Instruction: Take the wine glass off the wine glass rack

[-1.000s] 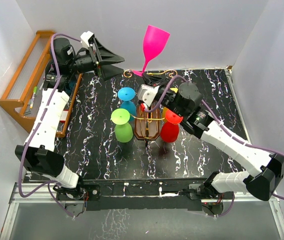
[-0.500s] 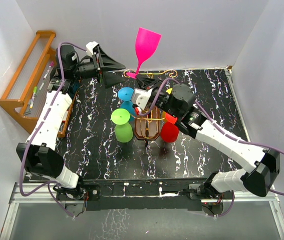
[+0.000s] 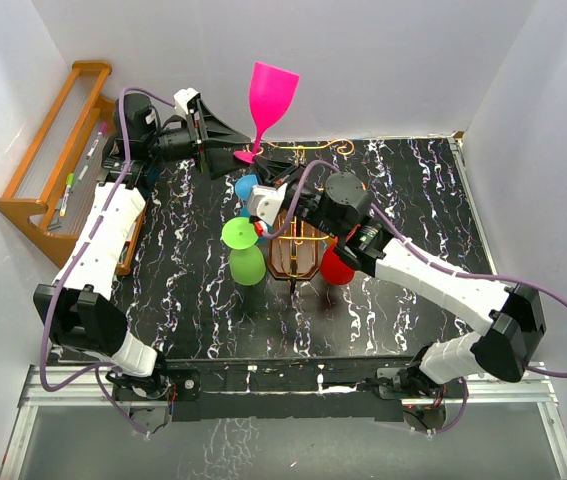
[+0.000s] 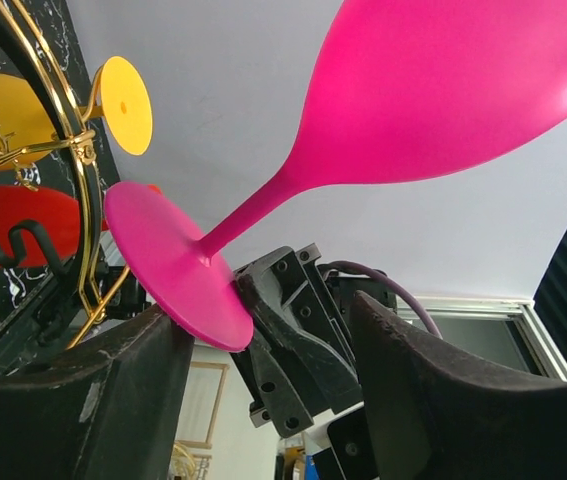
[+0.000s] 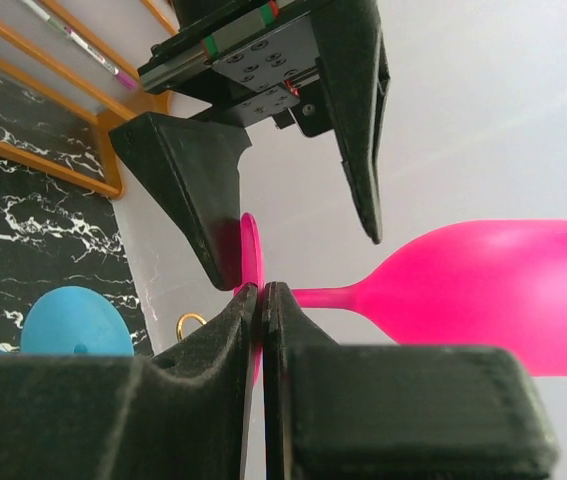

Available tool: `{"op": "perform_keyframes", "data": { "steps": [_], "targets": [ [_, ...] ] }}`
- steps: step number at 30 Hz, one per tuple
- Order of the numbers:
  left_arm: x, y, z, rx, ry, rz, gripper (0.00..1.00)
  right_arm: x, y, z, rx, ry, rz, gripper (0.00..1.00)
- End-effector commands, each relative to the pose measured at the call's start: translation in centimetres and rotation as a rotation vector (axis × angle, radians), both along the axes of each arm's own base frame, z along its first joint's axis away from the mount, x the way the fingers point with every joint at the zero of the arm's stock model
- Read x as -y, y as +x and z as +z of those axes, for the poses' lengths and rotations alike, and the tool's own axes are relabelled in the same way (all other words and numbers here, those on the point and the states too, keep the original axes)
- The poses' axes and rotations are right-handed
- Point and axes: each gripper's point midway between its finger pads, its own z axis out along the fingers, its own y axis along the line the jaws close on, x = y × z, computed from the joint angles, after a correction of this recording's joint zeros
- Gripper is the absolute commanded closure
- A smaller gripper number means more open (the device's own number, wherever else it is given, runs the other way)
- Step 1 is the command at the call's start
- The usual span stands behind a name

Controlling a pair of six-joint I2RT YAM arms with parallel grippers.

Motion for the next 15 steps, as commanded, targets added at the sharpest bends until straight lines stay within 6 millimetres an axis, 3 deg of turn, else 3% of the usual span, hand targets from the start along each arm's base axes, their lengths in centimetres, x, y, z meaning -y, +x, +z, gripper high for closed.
{"op": "perform_keyframes", "data": {
  "steps": [1,3,6,15],
  "targets": [
    [-0.1,-1.9,0.9,0.025,0.001,-0.033,0.46,0.6,-1.0,6.0,0.13,0.13,0.004,0.92],
    [0.0,-1.8,0.7,0.022,0.002,-0.035,0.6,0.6,-1.0,6.0,0.133,0.135,0.003,0.92],
    [0.0,-1.8,0.3,0.018,0.007,-0.043,0.67,0.7,-1.1,6.2,0.145,0.148,-0.002,0.92],
    [0.2,-1.1,-1.0,-0.006,0.028,-0.036,0.7,0.9,-1.9,6.5,0.16,0.154,0.01,0.92]
  ]
}}
